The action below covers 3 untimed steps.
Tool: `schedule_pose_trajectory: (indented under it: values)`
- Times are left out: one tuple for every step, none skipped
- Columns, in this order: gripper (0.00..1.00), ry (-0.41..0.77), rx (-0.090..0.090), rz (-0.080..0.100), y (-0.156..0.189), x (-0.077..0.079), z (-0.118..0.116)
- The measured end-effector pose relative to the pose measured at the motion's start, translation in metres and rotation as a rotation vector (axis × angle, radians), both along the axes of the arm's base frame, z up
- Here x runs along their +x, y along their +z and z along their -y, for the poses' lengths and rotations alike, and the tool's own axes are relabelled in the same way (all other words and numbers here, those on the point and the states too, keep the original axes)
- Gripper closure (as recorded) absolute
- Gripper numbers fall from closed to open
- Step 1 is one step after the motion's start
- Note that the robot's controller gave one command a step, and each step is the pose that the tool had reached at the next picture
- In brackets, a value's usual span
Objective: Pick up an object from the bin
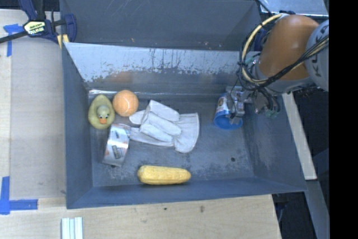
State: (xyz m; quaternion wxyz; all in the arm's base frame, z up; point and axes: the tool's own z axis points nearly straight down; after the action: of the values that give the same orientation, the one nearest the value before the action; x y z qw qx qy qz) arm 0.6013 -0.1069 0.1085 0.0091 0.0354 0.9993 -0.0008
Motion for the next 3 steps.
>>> schedule_pose_trajectory:
  values:
    - [1.00,0.000,0.000,0.000,0.0000,0.0000,0.0000]
    - [1.00,0.000,0.000,0.000,0.0000,0.0000,0.0000]
    - [1.00,0.000,0.000,0.000,-0.0001,0.0000,-0.0001]
